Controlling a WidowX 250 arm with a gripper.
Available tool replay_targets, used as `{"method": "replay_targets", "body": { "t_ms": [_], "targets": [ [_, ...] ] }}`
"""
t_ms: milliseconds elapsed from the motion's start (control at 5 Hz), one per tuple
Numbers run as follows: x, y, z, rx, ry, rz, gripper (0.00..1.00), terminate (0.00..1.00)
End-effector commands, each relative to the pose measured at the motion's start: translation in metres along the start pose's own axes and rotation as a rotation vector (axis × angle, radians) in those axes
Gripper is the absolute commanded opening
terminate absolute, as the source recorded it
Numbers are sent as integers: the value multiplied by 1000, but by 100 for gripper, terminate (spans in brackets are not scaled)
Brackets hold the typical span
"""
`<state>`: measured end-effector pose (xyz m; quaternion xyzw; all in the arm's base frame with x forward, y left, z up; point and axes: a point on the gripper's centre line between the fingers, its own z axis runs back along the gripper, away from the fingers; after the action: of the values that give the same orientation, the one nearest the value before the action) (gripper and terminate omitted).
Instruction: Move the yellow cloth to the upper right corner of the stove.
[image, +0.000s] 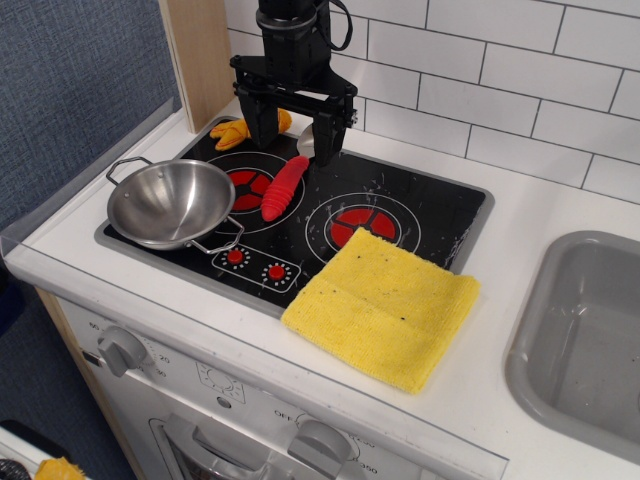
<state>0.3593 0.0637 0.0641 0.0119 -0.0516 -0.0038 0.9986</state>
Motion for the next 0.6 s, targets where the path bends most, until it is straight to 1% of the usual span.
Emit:
{"method": "replay_targets", "body": {
  "t_ms": [0, 200, 400],
  "targets": [
    [0, 0, 0, 0, 0, 0, 100, 0],
    [-10, -9, 1, 6, -14, -25, 100, 0],
    [-21, -31, 21, 5, -76, -66, 100, 0]
  ]
}}
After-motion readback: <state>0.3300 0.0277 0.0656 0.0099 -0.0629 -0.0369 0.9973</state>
